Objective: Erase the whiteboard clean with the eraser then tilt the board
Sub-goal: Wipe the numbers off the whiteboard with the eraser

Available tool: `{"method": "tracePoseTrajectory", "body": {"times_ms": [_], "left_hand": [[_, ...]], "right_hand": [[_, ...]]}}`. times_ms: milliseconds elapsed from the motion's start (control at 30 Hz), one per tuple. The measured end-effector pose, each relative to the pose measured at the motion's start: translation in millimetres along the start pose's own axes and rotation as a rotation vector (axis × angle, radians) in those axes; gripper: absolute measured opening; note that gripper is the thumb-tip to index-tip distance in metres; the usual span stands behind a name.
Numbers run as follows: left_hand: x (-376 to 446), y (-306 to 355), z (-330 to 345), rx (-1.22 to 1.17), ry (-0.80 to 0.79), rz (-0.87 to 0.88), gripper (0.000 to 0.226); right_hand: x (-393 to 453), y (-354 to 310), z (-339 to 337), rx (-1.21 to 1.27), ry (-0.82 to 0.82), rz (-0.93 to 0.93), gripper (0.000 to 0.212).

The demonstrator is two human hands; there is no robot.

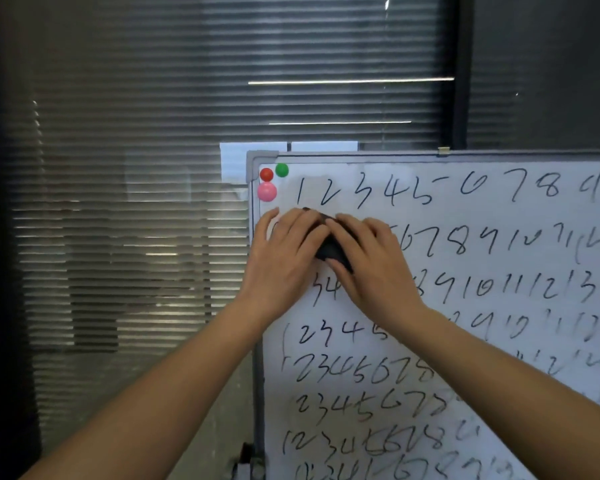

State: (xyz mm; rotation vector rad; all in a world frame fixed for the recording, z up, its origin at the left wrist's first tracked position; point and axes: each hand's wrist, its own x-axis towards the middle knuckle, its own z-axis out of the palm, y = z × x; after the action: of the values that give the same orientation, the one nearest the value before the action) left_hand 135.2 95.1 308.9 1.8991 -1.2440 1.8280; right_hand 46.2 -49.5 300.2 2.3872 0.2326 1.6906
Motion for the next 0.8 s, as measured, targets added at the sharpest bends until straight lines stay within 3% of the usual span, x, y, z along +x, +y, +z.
{"method": "tracePoseTrajectory", "body": {"times_ms": [200,400,667,800], "left_hand": [[30.3,-27.7,-1.9,0.128,-0.081,-0.063,0.052],[45.8,-49.4,11.1,0.322,-0.272,-0.048,0.060],[42.8,-75.9,30.9,0.307,-0.261,-0.049,0.059],[35.4,-77.4,31.5,0.289,-0.261,-0.033,0.061]], "right_hand": [[40.8,14.2,-4.5,-0.128,0.132,-0.018,0.047],[57.0,23.0,3.8,-0.188,0.164,-0.024,0.045],[53.6,31.7,22.8,-0.218,0.175,-0.125,0.055],[46.9,33.9,23.4,-0.238,0.121,-0.320,0.051]]}}
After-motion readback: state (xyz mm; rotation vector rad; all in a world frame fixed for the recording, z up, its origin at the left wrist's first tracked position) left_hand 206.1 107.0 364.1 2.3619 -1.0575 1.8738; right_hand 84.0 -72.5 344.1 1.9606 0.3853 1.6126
